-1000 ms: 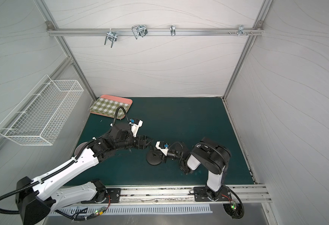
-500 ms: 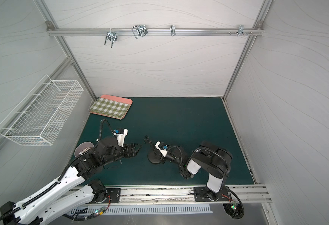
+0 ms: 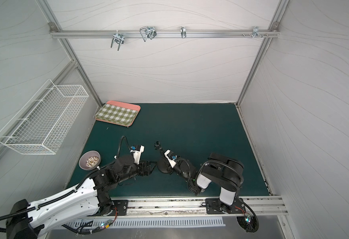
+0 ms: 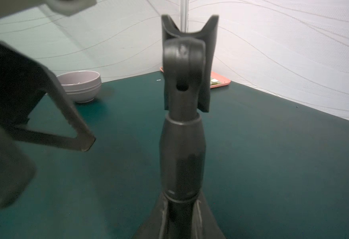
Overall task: Assemble a microphone stand
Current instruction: Hold the microphone stand pole at the microphone stand base.
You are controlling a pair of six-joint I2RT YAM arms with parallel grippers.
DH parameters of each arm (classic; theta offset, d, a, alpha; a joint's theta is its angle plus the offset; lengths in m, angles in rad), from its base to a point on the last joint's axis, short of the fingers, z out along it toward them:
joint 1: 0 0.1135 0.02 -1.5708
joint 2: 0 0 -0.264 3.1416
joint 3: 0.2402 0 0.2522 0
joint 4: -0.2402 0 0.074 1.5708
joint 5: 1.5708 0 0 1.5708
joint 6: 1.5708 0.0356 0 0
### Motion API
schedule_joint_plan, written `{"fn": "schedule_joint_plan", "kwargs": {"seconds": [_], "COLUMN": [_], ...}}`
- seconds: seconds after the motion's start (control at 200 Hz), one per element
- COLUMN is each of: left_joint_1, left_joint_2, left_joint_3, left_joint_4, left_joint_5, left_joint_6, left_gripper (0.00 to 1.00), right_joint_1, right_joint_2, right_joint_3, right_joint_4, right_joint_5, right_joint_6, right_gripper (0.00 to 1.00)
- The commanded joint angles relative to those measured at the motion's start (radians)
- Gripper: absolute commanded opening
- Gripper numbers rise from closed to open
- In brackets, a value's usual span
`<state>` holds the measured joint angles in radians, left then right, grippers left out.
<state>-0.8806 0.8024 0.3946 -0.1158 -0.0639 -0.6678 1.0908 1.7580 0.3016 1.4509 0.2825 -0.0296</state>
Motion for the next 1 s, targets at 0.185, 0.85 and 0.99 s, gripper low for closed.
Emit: {"fn": "schedule_joint_plan", "kwargs": {"seconds": [0.185,0.85,0.99], "left_joint_1": [-0.109,-0.15,-0.15], "left_joint_2": [0.206,0.686,0.504], "left_joint_3": [-0.094,-0.079,-0.096], "left_joint_4": [0.375,1.07,0.944], "left_joint_5": [-0.195,-0.229,-0.238], "left_joint_6": [0.19,0.536,0.528], "left_gripper": [0.84,0.73,0.78], "right_joint_1": [-0.023,-0.063,-0.077], "right_joint_2": [0.004,-0.034,-0.033], "right_joint_3": [-0.028,-0.057,-0.067], "right_joint_4": [-0.061,-0.063,-0.063], "right_joint_5": [0.1,0.104,0.077], "right_joint_6": [0.056,0.08,0.074], "right_gripper": [0.16,0.17,0.17]}}
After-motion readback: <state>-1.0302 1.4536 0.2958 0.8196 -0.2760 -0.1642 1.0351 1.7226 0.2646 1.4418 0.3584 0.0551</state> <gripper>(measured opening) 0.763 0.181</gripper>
